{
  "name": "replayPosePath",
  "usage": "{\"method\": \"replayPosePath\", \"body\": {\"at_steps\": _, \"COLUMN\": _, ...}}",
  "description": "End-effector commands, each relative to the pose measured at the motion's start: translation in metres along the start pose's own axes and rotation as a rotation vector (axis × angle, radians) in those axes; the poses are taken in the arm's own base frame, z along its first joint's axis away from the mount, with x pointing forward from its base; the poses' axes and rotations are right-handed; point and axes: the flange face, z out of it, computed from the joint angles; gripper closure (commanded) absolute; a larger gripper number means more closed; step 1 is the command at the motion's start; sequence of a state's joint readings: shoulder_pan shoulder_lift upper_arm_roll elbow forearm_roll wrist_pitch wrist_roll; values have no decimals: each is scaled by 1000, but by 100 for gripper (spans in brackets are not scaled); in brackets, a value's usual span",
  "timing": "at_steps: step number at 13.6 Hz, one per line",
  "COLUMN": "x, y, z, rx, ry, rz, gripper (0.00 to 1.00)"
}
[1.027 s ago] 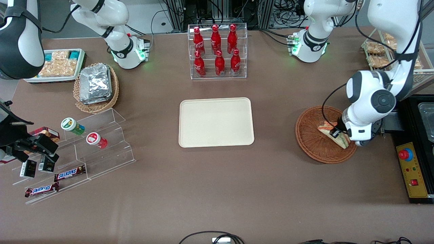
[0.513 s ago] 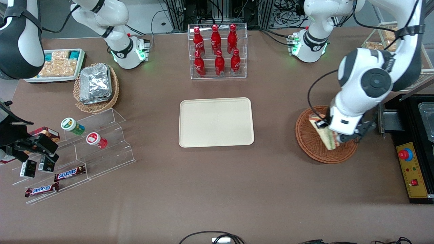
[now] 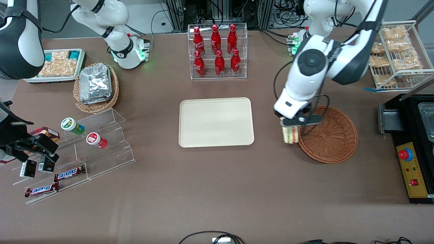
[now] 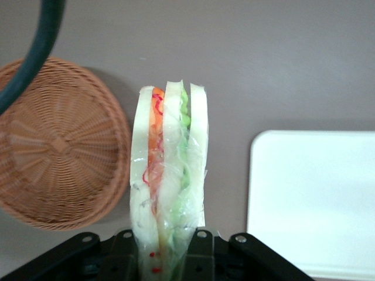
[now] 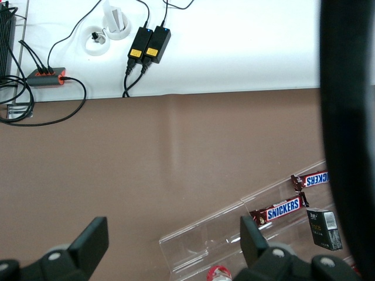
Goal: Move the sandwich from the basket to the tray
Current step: 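Carry the sandwich with the left gripper over the cream tray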
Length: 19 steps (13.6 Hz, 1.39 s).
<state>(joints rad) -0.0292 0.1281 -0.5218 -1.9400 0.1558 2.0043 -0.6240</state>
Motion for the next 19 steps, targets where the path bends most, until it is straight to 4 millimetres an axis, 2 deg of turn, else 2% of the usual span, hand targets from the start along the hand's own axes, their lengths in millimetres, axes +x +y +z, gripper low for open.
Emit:
{"method": "replayPosePath", "body": {"at_steps": 1, "x": -17, "y": 54, "z": 17, "rx": -13, "ry": -1, "rz": 92, "gripper": 100}}
{"method": "replayPosePath", "body": {"at_steps": 5, "x": -48, "y": 116, "z": 60, "rx": 7, "ry": 7, "rz": 95, "gripper": 100}}
{"method": "replayPosePath", "body": {"at_steps": 7, "x": -61, "y": 136, "z": 75, "rx": -7, "ry": -1, "rz": 102, "gripper": 100}}
{"method": "replayPosePath", "body": {"at_steps": 12, "x": -82, "y": 163, "z": 112, "rx": -2, "ry": -39, "rz": 167, "gripper": 100}}
{"method": "replayPosePath", "body": {"at_steps": 14, "x": -93, "y": 172, "z": 118, "rx": 6, "ry": -48, "rz": 162, "gripper": 100}}
{"method": "replayPosePath", "body": {"at_steps": 19, "x": -101, "y": 177, "z": 133, "rx": 19, "ry": -75, "rz": 145, "gripper": 100}}
